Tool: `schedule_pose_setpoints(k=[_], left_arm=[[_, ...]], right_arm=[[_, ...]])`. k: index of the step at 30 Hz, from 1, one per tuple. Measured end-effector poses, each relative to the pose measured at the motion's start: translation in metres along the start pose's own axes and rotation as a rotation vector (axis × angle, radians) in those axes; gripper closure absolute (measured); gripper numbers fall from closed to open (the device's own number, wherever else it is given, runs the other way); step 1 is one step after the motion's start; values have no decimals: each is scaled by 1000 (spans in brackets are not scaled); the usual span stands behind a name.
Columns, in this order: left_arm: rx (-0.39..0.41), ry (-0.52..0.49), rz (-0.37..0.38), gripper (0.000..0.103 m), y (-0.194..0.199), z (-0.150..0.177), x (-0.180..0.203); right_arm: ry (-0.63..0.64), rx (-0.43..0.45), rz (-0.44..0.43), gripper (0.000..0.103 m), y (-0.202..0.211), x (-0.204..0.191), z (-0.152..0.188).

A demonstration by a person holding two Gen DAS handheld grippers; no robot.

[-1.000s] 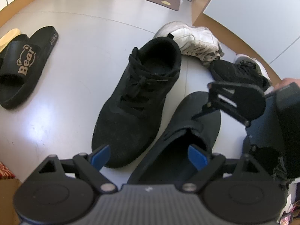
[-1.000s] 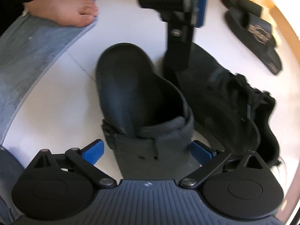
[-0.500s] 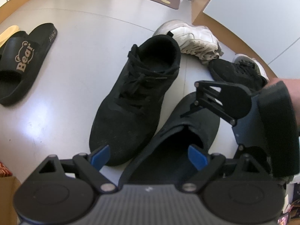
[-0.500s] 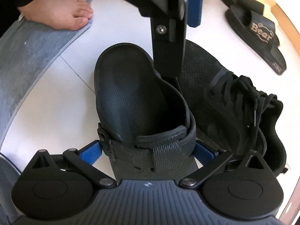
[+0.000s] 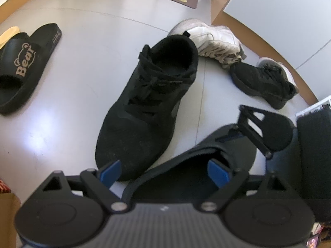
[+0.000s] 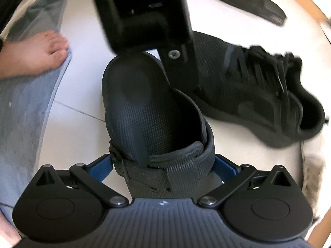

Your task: Organize scattered shoes

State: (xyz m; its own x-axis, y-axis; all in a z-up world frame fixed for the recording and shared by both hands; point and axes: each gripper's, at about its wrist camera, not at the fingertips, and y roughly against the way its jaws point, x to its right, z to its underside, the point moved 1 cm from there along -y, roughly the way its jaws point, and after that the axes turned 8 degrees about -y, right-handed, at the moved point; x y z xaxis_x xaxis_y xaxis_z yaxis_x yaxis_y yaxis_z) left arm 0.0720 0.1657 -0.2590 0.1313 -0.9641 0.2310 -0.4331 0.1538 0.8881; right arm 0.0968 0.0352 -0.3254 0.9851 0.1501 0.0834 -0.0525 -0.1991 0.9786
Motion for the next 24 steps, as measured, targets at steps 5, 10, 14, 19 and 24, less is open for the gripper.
schedule_pose_setpoints(k=[5, 10, 14, 19, 24], left_arm=[[-5, 3, 8, 11, -2, 2, -1], [-11, 6, 9, 11, -4, 3, -1], [-18, -6, 0, 11, -6, 4, 2], [-25, -15, -14, 11, -9, 5, 5], [-35, -34, -29, 11, -10, 7, 10]], right_arm=[[-126, 27, 37, 0, 2, -13, 9], [-266, 49, 64, 0, 4, -21, 13], [-385, 76, 82, 0, 6, -30, 16], [-543, 138, 84, 0, 6, -36, 24], [-684, 161, 57, 0, 13, -30, 27]])
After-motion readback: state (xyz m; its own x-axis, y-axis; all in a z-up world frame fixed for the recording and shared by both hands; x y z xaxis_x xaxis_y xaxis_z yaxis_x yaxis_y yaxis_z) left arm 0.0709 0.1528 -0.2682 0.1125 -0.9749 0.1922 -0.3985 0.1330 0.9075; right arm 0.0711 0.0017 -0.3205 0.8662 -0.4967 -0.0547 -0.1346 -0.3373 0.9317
